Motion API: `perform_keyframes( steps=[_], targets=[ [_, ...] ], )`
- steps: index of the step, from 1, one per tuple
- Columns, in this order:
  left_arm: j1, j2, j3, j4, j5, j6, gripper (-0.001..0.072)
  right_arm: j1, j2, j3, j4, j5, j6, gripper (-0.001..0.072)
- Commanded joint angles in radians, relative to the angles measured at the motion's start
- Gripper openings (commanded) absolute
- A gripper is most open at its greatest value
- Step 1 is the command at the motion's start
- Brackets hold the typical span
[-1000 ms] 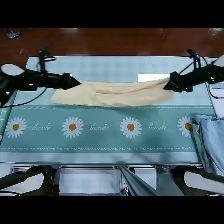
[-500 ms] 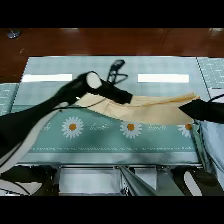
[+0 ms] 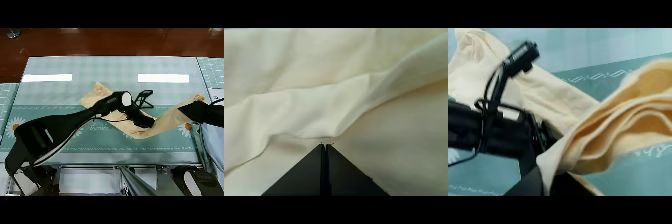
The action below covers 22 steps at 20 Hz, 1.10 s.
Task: Fold the shirts.
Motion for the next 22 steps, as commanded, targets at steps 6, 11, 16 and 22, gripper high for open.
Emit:
perform_keyframes(
  steps=[6,11,16,22],
  targets=[
    [0.544,0.253,0.067,-0.021,-0.163,-0.004,0.0024,0.237,-0.162,0.013,0.154,-0.19,-0.019,0.0028],
    [0.903,0.581,-0.04,0.075,-0.199,0.087,0.0025,0.521,-0.547,0.246,0.156,-0.371,-0.016,0.0028],
    [1.104,0.971,-0.518,0.011,-0.14,0.192,0.0025,0.66,-1.011,0.647,0.157,-0.373,-0.009,0.0028],
    [1.069,1.268,-0.961,-0.059,-0.057,0.19,0.0026,0.732,-1.335,0.893,0.225,-0.438,0.034,0.0028]
  ],
)
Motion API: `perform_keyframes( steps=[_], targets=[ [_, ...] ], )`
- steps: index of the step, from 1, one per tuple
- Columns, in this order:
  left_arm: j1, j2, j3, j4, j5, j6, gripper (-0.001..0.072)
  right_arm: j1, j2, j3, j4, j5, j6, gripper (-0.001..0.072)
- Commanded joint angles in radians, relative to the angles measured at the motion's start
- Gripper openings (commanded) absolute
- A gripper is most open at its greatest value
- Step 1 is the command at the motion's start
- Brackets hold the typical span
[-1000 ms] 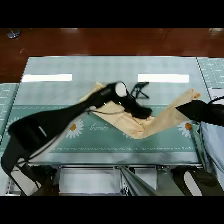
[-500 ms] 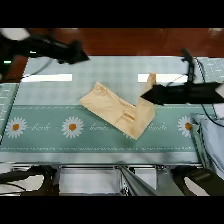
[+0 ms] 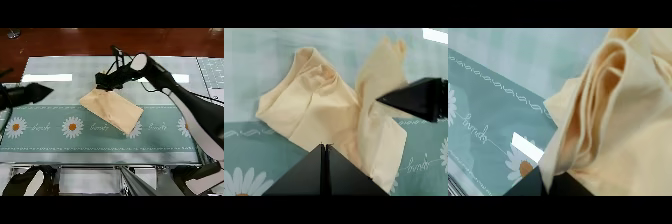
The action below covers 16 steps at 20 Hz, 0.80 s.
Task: Fold the shirts.
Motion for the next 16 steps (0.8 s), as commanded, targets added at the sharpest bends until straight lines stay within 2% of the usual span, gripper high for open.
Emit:
perform_keyframes(
  steps=[1,2,3,4,7,10,12,14,16],
  targets=[
    [-0.006,0.113,-0.192,-0.056,0.064,0.013,0.0026,0.04,-0.176,0.136,0.061,-0.1,0.04,0.0029],
    [-0.013,0.101,-0.195,-0.075,0.087,0.014,0.0026,0.04,-0.203,0.161,0.117,-0.116,0.038,0.0157],
    [-0.018,0.091,-0.194,-0.095,0.109,0.014,0.0026,0.037,-0.221,0.183,0.181,-0.087,0.026,0.0557],
    [-0.018,0.079,-0.194,-0.122,0.122,0.014,0.0026,0.031,-0.227,0.205,0.215,-0.037,-0.037,0.0626],
    [-0.019,0.045,-0.195,-0.137,0.126,0.039,0.0026,-0.06,-0.167,0.234,0.214,0.172,-0.068,0.0625],
    [-0.019,0.02,-0.195,-0.137,0.09,0.067,0.0026,-0.21,-0.001,0.233,0.135,0.435,-0.094,0.0623],
    [-0.019,0.019,-0.195,-0.137,0.094,0.067,0.0026,-0.284,0.166,0.227,-0.1,0.602,-0.1,0.0623],
    [-0.019,0.018,-0.195,-0.137,0.103,0.067,0.0026,-0.303,0.363,0.125,-0.397,0.603,-0.084,0.0623],
    [-0.019,0.016,-0.195,-0.137,0.106,0.07,0.0026,-0.309,0.613,-0.148,-0.606,0.424,0.054,0.0624]
  ],
)
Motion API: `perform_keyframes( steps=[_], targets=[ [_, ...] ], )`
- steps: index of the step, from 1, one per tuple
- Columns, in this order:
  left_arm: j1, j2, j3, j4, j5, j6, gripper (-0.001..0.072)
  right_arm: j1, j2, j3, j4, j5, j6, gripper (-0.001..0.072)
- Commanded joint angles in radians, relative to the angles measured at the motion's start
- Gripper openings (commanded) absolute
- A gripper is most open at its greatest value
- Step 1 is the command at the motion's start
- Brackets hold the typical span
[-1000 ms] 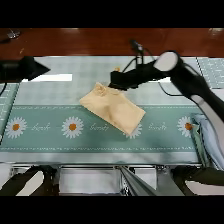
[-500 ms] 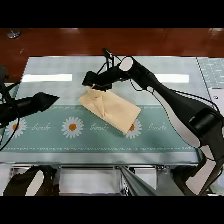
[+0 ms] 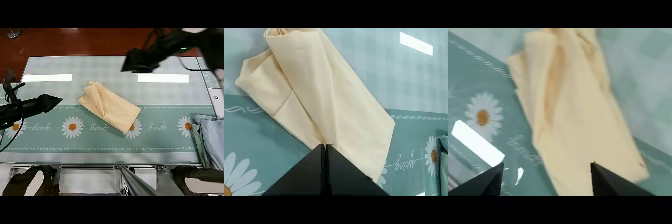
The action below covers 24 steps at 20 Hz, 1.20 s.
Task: Fold the shirts.
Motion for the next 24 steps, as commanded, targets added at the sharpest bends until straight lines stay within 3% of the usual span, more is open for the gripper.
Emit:
perform_keyframes(
  steps=[1,3,5,6,8,9,14,17,19,23,24],
  targets=[
    [-0.001,-0.005,-0.001,-0.002,0.006,0.026,0.0026,-0.039,0.394,-0.388,-0.418,-0.175,0.211,0.0624],
    [-0.001,-0.005,-0.001,-0.001,-0.001,0.042,0.0026,-0.038,0.604,-0.766,-0.43,-0.426,0.462,0.0625],
    [-0.002,-0.005,-0.001,-0.002,-0.001,0.044,0.0025,-0.038,0.719,-1.078,-0.269,-0.623,0.605,0.0624],
    [-0.003,-0.005,-0.001,-0.002,-0.001,0.044,0.0026,-0.038,0.734,-1.186,-0.129,-0.703,0.583,0.0624],
    [-0.005,-0.005,-0.001,-0.002,0.0,0.044,0.0025,-0.038,0.707,-1.324,0.146,-0.832,0.439,0.0624],
    [-0.005,-0.005,-0.001,-0.002,0.0,0.044,0.0025,-0.038,0.674,-1.343,0.214,-0.854,0.389,0.0624],
    [-0.005,-0.005,-0.001,-0.002,0.003,0.044,0.0025,-0.038,0.384,-1.297,0.553,-0.813,0.009,0.0624],
    [-0.005,-0.005,-0.001,-0.002,0.003,0.044,0.0026,-0.038,0.196,-1.218,0.711,-0.751,-0.164,0.0624],
    [-0.005,-0.005,-0.001,-0.002,0.003,0.043,0.0025,-0.038,0.09,-1.14,0.742,-0.688,-0.212,0.0624],
    [-0.005,-0.005,-0.001,-0.002,0.003,0.044,0.0025,0.006,-0.088,-0.963,0.756,-0.585,-0.21,0.0611],
    [-0.005,-0.005,-0.001,-0.002,0.003,0.044,0.0025,0.033,-0.126,-0.916,0.754,-0.564,-0.212,0.0532]
  ],
)
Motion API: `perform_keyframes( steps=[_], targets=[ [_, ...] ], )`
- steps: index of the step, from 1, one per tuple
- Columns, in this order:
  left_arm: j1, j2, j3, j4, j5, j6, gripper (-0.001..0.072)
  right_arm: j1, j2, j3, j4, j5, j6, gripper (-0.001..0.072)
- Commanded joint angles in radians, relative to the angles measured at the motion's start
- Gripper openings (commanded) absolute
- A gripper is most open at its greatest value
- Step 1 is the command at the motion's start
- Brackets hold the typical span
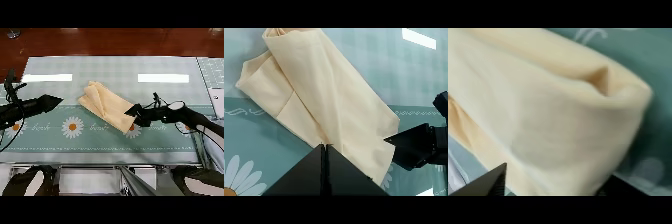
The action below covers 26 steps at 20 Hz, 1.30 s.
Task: Fold the shirts.
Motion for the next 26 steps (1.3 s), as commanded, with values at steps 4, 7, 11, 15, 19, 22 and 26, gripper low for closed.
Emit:
perform_keyframes(
  steps=[4,7,11,15,19,22,26],
  targets=[
    [0.0,0.0,0.0,0.0,0.0,-0.001,0.0025,0.108,-0.163,0.319,-0.08,0.131,-0.056,0.0027],
    [0.0,0.0,0.0,0.0,-0.001,-0.001,0.0025,0.085,-0.145,0.551,-0.291,0.222,0.092,0.0027],
    [0.0,0.0,0.0,0.0,-0.001,0.0,0.0026,0.005,-0.108,0.871,-0.555,0.423,0.247,0.0027],
    [0.0,0.0,0.0,-0.004,0.0,0.008,0.0027,-0.132,-0.055,1.112,-0.695,0.646,0.315,0.0027],
    [0.0,0.001,0.001,-0.038,0.017,0.008,0.0026,-0.352,0.042,1.204,-0.714,0.781,0.372,0.0026],
    [0.0,0.0,0.001,-0.037,0.019,0.013,0.0026,-0.54,0.125,1.205,-0.748,0.922,0.387,0.0026],
    [0.0,0.0,0.001,-0.039,0.055,0.033,0.0026,-0.776,0.233,1.196,-0.984,1.052,0.331,0.0025]
  ],
)
